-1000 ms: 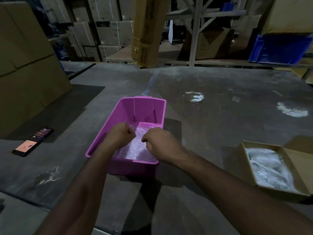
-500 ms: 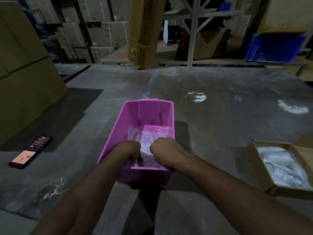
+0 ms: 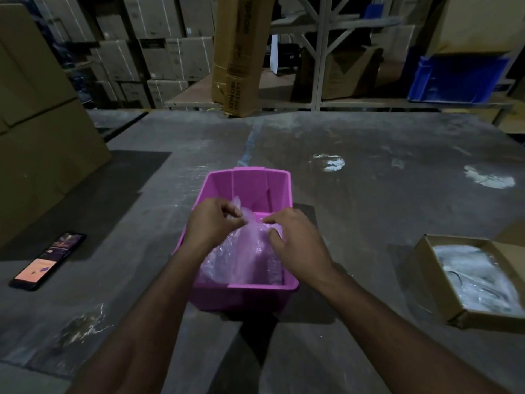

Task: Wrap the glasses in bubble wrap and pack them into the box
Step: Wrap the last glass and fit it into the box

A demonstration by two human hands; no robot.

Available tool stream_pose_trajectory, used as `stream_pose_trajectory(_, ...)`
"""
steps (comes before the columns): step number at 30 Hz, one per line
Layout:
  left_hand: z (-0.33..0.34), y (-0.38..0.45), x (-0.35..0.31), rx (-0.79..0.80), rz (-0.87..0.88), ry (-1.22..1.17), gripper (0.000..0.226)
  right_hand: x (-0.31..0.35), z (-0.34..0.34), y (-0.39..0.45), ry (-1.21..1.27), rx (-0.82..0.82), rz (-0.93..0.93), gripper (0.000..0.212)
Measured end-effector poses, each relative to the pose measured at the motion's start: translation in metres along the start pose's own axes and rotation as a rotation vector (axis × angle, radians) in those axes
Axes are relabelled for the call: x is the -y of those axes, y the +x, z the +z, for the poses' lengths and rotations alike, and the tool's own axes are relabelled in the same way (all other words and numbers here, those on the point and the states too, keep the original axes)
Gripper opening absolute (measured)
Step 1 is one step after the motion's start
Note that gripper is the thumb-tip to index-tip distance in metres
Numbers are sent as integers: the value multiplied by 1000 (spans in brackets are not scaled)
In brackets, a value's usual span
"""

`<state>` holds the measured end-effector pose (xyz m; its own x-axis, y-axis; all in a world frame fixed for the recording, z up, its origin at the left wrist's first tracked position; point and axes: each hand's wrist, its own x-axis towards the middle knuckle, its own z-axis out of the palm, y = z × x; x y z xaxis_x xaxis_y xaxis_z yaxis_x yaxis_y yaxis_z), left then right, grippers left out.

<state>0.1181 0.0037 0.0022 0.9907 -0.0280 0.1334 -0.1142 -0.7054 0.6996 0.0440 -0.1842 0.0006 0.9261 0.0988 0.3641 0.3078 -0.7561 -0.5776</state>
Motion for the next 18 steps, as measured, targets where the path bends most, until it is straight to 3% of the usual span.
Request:
stream_pose_trajectory(5, -13, -10, -43, 90, 86, -631, 23, -17, -13, -7, 304, -161, 218, 43)
stream_pose_trajectory(8, -18, -19, -73, 235, 125, -902, 28, -22, -27, -13, 697, -129, 427, 66)
stream_pose_trajectory(11, -10, -27, -96, 354, 122, -1100, 31, -30, -47, -21, 1172, -70, 503, 77)
stream_pose_trajectory(14, 11, -35, -116, 409, 110, -1073, 42, -35, -76, -35, 1411, -28, 526, 61)
stream_pose_trajectory(18, 47, -43, -138, 475, 20, -987, 70, -53, -105, -55, 1359, -237, 524, 46)
